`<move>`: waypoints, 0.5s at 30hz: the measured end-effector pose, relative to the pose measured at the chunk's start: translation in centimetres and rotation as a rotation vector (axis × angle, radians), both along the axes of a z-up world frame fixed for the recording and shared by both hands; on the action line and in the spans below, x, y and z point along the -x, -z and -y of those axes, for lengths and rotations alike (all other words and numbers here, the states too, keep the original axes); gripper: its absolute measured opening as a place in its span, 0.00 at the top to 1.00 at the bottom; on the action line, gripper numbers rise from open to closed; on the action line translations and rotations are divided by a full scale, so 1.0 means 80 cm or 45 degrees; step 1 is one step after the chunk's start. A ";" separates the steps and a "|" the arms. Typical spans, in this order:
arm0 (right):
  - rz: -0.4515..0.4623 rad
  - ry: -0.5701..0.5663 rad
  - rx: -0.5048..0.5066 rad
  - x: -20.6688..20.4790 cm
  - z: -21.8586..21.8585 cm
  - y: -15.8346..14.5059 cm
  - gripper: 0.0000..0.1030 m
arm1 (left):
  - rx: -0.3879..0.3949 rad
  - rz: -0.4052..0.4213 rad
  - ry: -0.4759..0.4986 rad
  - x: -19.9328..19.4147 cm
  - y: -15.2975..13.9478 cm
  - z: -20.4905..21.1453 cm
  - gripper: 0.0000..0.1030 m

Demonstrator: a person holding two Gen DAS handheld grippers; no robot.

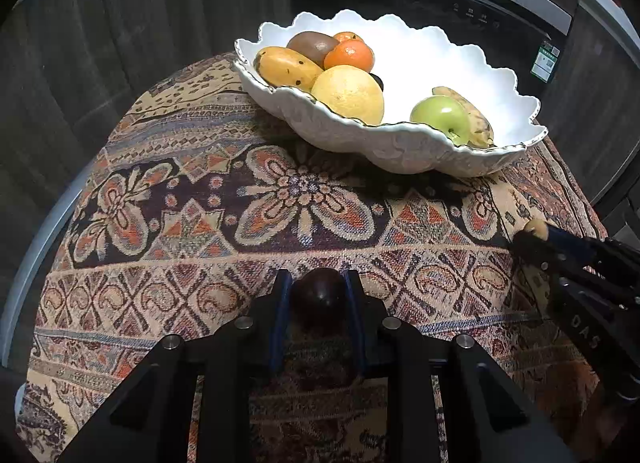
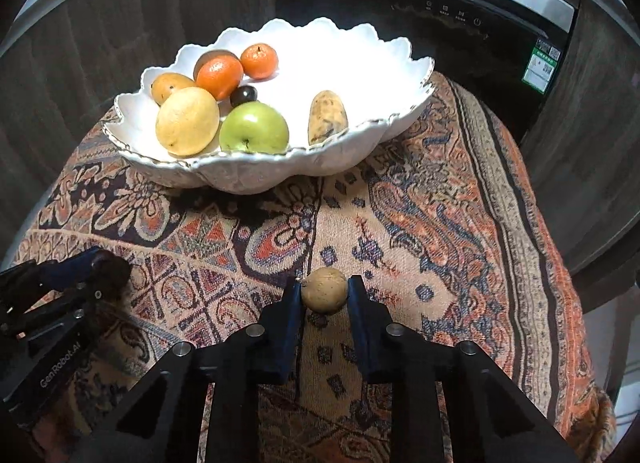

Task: Organize fruits
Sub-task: 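Grasp the dark plum with the left tool while the right tool grasps the small brown fruit, then carry the plum and brown fruit over the bowl and release both inside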

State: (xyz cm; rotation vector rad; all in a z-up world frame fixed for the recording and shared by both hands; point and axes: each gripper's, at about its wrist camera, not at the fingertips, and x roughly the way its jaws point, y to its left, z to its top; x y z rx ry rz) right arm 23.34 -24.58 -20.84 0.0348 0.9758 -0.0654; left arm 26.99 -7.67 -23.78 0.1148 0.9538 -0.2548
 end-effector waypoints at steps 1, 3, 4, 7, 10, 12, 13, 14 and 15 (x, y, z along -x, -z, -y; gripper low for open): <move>0.009 -0.001 0.006 0.002 -0.001 -0.004 0.76 | 0.001 0.004 -0.002 0.001 -0.002 -0.001 0.74; 0.022 -0.006 0.013 0.006 -0.003 -0.009 0.76 | -0.003 0.015 -0.005 0.005 -0.007 -0.002 0.74; 0.026 -0.010 0.016 0.007 -0.005 -0.012 0.76 | -0.003 0.021 -0.007 0.006 -0.009 -0.003 0.74; 0.042 -0.020 0.014 0.013 -0.009 -0.020 0.76 | -0.002 0.040 -0.013 0.010 -0.020 -0.006 0.74; 0.054 -0.024 0.006 0.017 -0.009 -0.028 0.76 | 0.003 0.065 -0.014 0.013 -0.033 -0.008 0.74; 0.063 -0.027 0.002 0.019 -0.009 -0.035 0.76 | -0.003 0.085 -0.011 0.015 -0.042 -0.009 0.74; 0.071 -0.027 0.001 0.020 -0.009 -0.039 0.76 | -0.001 0.091 -0.009 0.015 -0.046 -0.009 0.74; 0.081 -0.027 0.002 0.021 -0.008 -0.045 0.76 | 0.002 0.100 -0.007 0.016 -0.052 -0.009 0.74; 0.092 -0.027 0.003 0.021 -0.008 -0.050 0.76 | 0.004 0.105 -0.005 0.016 -0.056 -0.008 0.74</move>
